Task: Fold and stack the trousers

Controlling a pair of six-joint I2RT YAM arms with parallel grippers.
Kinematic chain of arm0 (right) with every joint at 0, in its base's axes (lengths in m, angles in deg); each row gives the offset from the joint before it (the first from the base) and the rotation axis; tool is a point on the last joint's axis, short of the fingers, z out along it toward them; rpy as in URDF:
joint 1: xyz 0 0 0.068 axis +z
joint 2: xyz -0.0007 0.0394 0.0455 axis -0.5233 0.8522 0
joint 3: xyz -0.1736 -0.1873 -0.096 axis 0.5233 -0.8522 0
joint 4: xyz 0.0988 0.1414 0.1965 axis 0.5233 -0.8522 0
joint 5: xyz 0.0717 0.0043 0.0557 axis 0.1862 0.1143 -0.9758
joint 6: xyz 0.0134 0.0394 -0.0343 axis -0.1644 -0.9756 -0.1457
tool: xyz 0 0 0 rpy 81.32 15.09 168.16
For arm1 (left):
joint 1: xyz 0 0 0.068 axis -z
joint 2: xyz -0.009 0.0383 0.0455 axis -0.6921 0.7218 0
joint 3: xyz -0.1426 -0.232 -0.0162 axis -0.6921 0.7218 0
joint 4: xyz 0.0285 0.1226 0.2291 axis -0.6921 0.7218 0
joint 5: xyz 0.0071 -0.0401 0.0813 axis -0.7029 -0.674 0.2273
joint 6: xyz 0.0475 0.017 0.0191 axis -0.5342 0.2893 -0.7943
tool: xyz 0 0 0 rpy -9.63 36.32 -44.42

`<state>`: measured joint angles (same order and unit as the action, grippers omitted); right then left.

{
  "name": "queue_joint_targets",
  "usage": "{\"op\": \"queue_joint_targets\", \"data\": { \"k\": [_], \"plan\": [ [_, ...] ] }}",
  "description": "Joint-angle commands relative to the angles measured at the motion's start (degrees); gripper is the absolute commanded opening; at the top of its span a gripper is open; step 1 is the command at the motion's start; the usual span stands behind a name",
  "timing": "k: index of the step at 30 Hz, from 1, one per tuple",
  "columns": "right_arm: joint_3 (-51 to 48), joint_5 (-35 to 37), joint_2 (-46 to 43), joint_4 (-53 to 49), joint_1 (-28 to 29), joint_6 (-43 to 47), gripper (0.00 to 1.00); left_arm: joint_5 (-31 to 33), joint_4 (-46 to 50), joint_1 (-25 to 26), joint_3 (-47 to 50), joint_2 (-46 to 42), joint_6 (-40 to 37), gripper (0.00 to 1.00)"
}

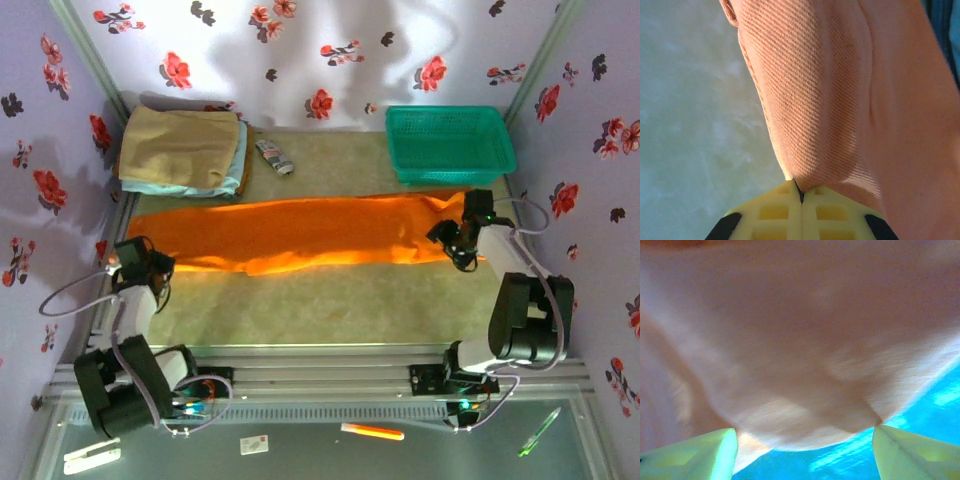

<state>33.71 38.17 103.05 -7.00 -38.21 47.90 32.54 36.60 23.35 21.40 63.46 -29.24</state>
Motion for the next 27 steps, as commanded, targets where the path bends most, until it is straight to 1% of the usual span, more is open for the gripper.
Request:
{"op": "queue_joint_targets", "data": {
  "k": [1, 4, 7, 11, 15, 16, 18, 19, 23, 24, 27],
  "plan": [
    [-1.86, 3.60, -3.52, -1.78, -2.46, -1.38, 0.74, 1.03, 5.33, -3.38, -0.52, -2.20, -1.80, 0.00],
    [-3.61, 0.89, -4.55, 0.79, -5.07, -2.21, 0.77, -2.05, 2.60, -5.63, 0.09, -0.42, -1.04, 0.00],
    [-2.56, -1.93, -2.09, 2.85, -5.69, -3.92, 0.77, -4.84, -0.62, -6.01, 0.23, 2.51, -0.47, 0.00],
    [-1.02, -4.92, 3.59, 5.41, -5.82, -8.20, 0.74, -5.34, -2.02, -6.18, -0.06, 4.48, -0.15, 0.00],
    [-1.43, -8.19, 7.69, 8.38, -5.85, -12.58, 0.66, -5.48, -2.32, -6.36, -0.12, 4.31, -0.45, 0.00],
    [-1.84, -7.98, 7.76, 9.21, -5.98, -13.42, 0.63, -5.50, -2.31, -6.58, -0.10, 4.17, -0.48, 0.00],
    [-2.28, -7.49, 6.98, 11.02, -6.40, -14.21, 0.52, -5.58, -2.43, -6.79, 0.01, 4.04, -0.40, 0.00],
    [-1.76, -6.49, 6.27, 10.70, -6.70, -14.02, 0.44, -5.78, -2.51, -6.75, -0.01, 3.95, -0.46, 0.00],
    [2.86, -3.14, 5.25, 8.49, -7.32, -11.98, 0.05, -5.89, -2.35, -7.03, -0.30, 3.61, -0.22, 0.00],
    [4.05, -3.14, 5.57, 8.31, -7.32, -11.77, 0.00, -5.89, -2.30, -7.08, -0.40, 3.53, -0.05, 0.00],
    [7.74, -5.23, 6.62, 7.51, -7.40, -11.69, 0.00, -5.89, -2.15, -7.45, -0.99, 3.43, 0.59, 0.00]
  ]
}}
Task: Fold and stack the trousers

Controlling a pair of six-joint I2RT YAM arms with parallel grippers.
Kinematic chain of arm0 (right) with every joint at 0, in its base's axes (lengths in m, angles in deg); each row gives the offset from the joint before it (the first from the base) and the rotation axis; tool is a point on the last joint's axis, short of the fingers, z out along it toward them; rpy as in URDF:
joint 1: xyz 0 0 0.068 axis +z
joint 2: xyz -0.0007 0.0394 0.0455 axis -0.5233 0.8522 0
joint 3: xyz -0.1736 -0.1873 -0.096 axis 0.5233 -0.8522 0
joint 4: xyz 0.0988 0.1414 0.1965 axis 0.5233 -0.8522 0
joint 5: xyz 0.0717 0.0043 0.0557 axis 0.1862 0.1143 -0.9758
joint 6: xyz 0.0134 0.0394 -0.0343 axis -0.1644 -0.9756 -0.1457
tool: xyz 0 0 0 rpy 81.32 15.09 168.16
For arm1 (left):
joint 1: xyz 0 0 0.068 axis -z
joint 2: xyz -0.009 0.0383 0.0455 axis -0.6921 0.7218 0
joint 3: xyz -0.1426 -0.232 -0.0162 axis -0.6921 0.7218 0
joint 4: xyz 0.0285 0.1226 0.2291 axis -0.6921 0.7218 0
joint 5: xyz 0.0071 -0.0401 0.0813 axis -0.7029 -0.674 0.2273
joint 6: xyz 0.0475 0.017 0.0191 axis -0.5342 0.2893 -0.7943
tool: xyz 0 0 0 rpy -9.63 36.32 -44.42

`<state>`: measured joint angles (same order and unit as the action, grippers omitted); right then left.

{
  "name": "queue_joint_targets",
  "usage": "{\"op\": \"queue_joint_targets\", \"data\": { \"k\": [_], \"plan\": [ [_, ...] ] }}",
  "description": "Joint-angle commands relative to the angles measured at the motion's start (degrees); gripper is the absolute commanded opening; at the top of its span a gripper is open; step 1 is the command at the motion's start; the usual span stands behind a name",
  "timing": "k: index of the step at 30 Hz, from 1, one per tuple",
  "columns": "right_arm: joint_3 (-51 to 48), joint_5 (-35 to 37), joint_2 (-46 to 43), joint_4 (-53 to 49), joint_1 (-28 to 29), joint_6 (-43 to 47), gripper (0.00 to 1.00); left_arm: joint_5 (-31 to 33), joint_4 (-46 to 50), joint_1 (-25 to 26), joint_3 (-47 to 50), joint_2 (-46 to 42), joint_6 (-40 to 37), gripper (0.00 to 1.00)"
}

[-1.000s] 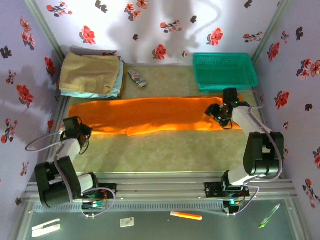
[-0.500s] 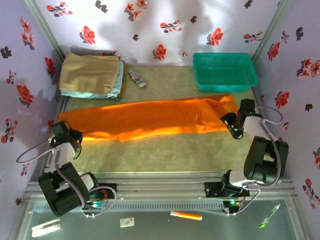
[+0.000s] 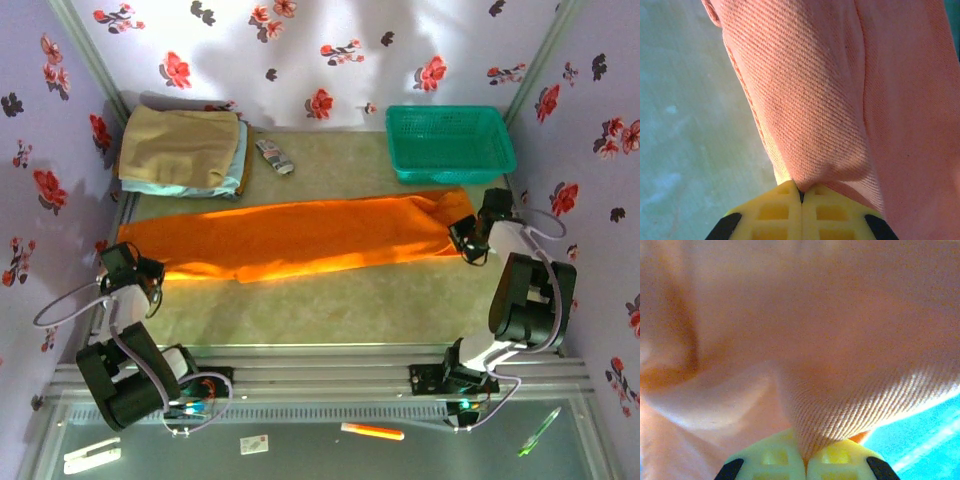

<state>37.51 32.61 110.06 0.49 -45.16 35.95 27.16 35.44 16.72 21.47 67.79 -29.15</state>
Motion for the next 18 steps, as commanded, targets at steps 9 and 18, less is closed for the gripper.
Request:
{"op": "queue_joint_targets", "data": {
  "k": [9, 18],
  "plan": [
    [4.64, 1.95, -1.86, -1.58, -0.88, 3.77, 0.00, -1.83, -1.43, -3.23, -2.28, -0.28, 1.74, 0.00],
    [-6.73, -1.15, -2.31, 2.62, -3.83, 4.95, 0.00, -5.42, 2.17, -6.95, -2.10, -4.18, 2.64, 0.00]
  ]
}}
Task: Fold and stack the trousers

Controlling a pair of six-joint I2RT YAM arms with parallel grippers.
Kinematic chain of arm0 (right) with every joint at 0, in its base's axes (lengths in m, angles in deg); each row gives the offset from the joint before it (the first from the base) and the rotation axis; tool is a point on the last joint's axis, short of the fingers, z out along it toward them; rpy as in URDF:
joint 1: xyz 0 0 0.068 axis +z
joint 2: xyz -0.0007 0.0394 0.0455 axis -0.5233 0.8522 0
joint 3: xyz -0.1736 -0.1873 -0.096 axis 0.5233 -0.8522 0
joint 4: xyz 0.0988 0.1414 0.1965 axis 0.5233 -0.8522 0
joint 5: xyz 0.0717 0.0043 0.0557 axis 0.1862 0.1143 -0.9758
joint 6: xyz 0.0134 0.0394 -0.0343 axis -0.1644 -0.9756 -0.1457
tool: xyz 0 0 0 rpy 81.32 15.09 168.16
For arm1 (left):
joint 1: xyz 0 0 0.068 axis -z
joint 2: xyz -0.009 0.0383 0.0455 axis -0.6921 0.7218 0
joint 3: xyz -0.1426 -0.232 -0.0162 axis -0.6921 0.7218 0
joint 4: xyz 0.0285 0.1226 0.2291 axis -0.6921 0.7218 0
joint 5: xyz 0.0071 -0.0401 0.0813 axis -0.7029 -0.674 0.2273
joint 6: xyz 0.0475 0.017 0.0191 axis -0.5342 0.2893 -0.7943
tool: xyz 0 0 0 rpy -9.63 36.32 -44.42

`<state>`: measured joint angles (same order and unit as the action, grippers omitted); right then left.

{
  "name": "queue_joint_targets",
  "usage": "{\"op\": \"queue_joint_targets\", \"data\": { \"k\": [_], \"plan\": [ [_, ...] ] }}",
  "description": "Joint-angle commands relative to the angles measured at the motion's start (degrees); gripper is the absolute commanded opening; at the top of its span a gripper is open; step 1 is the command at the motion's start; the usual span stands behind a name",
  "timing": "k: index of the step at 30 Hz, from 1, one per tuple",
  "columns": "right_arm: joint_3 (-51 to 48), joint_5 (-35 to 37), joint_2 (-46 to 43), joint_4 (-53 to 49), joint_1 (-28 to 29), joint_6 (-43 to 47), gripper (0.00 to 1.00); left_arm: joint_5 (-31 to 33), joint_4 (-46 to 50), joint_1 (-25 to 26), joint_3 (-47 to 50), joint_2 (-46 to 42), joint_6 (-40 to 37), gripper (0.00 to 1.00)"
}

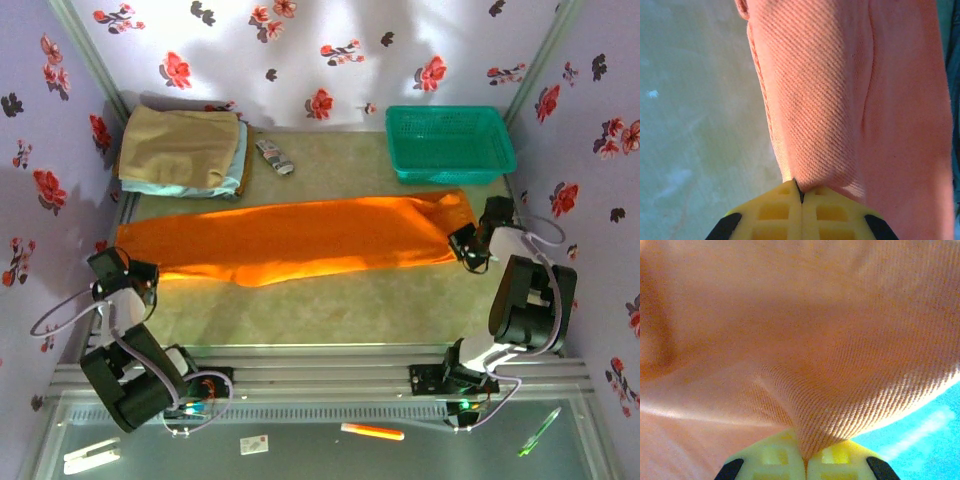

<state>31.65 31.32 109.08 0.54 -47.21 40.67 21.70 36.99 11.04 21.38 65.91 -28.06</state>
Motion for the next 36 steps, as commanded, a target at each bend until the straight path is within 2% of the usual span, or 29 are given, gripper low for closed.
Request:
{"op": "queue_joint_targets", "data": {
  "k": [1, 6, 9, 10, 12, 13, 15, 17, 18, 20, 24, 27, 29, 33, 36],
  "plan": [
    [0.22, -0.26, -1.30, 2.63, -1.76, -0.31, 0.00, -0.06, 0.20, -1.32, -1.88, -2.57, 2.29, 0.00],
    [8.64, -0.59, -0.29, 0.29, -1.78, -1.95, 0.00, -0.76, 1.96, -1.33, -4.08, -2.08, 2.31, 0.00],
    [9.61, -0.47, 0.21, -0.05, -1.76, -1.99, 0.00, -0.55, 1.97, -1.82, -3.92, -1.73, 2.07, 0.01],
    [8.35, -0.68, 0.61, 0.35, -1.63, -1.85, 0.07, -0.55, 1.56, -1.90, -3.67, -1.17, 1.81, 0.14],
    [4.08, -2.41, 1.68, 2.47, -1.57, -1.78, 0.11, -0.75, 1.44, -1.88, -3.02, -0.08, 1.08, 0.26],
    [1.60, -3.58, 2.26, 4.30, -1.55, -1.80, 0.15, -1.10, 1.43, -1.84, -2.62, 0.24, 0.67, 0.35],
    [-2.70, -5.27, 3.03, 6.58, -1.47, -1.40, 0.18, -1.90, 1.43, -1.79, -1.68, 0.20, 0.16, 0.54],
    [-5.28, -6.61, 3.03, 6.94, -1.47, -0.52, 0.31, -2.01, 3.78, -1.79, -2.03, -0.73, -0.86, 0.75],
    [-5.99, -7.41, 2.58, 6.92, -1.32, -0.31, 0.39, -2.24, 4.67, -1.79, -2.25, -1.33, -1.02, 0.79],
    [-7.17, -7.86, 0.02, 5.78, -0.33, -0.10, 0.50, -3.09, 5.99, -0.68, -2.26, -3.76, -0.81, 0.81],
    [-6.97, -5.47, -7.82, -0.46, 1.37, 1.65, 0.54, -2.91, 10.48, 3.74, -4.12, -8.65, -1.01, 0.83],
    [-5.46, -1.85, -13.93, -3.68, 1.86, 2.16, 0.58, -2.81, 12.03, 7.25, -5.65, -11.33, 0.66, 0.80],
    [-2.71, -0.08, -15.19, -3.45, 1.81, 1.89, 0.59, -0.46, 11.67, 12.21, -7.14, -11.94, 2.32, 0.79],
    [4.85, -0.28, -9.44, -0.32, 3.85, -1.23, 0.56, 5.52, 6.98, 24.72, -10.76, -6.50, 4.47, 0.78],
    [10.52, -0.86, -0.60, 2.62, 10.27, -2.63, 0.48, 7.90, 1.31, 33.28, -13.40, 2.12, 4.86, 0.75]
  ]
}}
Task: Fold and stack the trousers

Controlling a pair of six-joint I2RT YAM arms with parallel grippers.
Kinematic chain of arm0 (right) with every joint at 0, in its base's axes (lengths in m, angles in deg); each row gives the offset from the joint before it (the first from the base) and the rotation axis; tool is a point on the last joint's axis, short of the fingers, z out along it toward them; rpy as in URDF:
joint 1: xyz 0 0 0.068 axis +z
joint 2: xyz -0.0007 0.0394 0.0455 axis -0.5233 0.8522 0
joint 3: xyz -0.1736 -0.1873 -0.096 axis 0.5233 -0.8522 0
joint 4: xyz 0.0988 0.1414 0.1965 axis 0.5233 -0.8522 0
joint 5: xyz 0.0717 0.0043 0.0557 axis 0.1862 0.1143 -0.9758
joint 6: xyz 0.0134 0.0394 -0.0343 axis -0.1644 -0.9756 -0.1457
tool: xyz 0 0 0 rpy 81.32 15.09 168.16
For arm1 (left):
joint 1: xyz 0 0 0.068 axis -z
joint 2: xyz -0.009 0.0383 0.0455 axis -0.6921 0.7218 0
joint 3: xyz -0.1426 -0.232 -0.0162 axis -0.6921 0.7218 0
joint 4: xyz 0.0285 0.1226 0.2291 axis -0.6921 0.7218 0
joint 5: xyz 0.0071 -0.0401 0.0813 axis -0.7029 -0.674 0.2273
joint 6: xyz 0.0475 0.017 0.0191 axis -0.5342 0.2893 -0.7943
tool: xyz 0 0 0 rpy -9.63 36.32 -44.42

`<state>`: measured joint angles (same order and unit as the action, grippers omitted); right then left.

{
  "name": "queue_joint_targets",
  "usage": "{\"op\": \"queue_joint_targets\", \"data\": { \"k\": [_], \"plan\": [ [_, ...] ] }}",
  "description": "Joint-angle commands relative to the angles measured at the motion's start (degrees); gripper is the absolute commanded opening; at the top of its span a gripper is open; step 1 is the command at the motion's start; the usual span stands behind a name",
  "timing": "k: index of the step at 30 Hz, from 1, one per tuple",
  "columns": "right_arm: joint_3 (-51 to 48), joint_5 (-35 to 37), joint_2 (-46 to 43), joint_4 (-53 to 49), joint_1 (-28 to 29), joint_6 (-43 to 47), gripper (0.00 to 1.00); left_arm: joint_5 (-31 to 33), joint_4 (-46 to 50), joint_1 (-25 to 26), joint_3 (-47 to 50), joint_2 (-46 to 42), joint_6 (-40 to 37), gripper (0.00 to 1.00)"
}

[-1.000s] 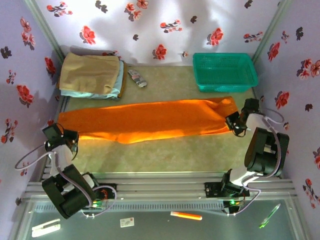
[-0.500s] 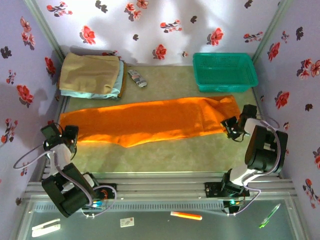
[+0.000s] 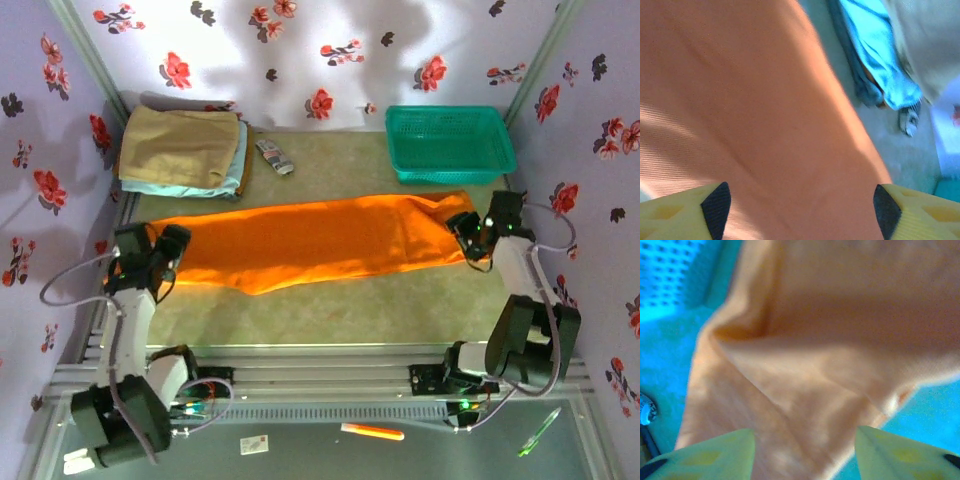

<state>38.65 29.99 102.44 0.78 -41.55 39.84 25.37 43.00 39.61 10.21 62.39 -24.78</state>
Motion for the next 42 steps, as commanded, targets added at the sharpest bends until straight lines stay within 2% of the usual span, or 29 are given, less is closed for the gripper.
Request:
{"op": "queue_joint_targets", "data": {
  "k": [1, 5, 8, 10, 13, 17, 21, 24, 28, 33, 37, 40, 42],
  "plan": [
    [5.45, 0.65, 9.34, 2.94, 7.46, -1.73, 0.47, 4.27, -7.33, 6.98, -3.06, 8.57, 1.54, 0.75],
    [11.48, 1.77, 20.85, 2.66, 15.93, -0.69, 0.38, 4.33, -14.17, 14.58, -7.88, 22.01, 0.11, 0.71],
    [9.01, 1.29, 24.38, 4.90, 16.99, -2.10, 0.37, 4.62, -19.81, 16.40, -6.42, 28.27, 1.00, 0.70],
    [5.45, 1.56, 24.30, 4.98, 16.97, -1.38, 0.40, 4.79, -23.19, 15.91, -3.09, 30.07, 1.63, 0.70],
    [-0.90, 2.36, 22.06, 2.62, 16.29, 0.57, 0.46, 4.88, -26.02, 14.55, 3.40, 29.98, 2.71, 0.69],
    [-9.55, -3.84, 16.41, 0.78, 12.30, 1.60, 0.49, 3.69, -26.81, 12.24, 12.22, 25.24, 4.94, 0.69],
    [-9.73, -7.89, 9.00, -3.78, 6.84, 2.65, 0.53, 2.65, -20.62, 10.54, 15.04, 17.80, 2.74, 0.71],
    [-1.11, -0.23, 7.45, -11.97, 4.98, 7.50, 0.54, 1.23, -19.21, 10.51, 13.70, 16.50, 1.13, 0.73],
    [10.19, 8.51, 13.10, -16.32, 3.73, 10.45, 0.53, -2.11, -20.72, 10.51, 10.65, 20.86, 0.61, 0.72],
    [16.42, 16.19, 18.85, -16.25, 0.26, 11.45, 0.53, -3.46, -23.12, 10.45, 10.55, 22.31, 1.10, 0.72],
    [23.31, 25.35, 23.76, -21.36, -0.05, 17.22, 0.59, -3.15, -22.35, 10.34, 11.20, 20.14, 0.18, 0.72],
    [24.99, 26.30, 27.28, -23.02, -2.22, 18.41, 0.61, -3.12, -21.30, 10.21, 11.24, 18.71, -0.55, 0.72],
    [25.10, 24.30, 29.20, -21.48, -3.81, 18.92, 0.62, -3.12, -21.10, 10.16, 11.19, 18.06, -0.74, 0.72]
  ]
}}
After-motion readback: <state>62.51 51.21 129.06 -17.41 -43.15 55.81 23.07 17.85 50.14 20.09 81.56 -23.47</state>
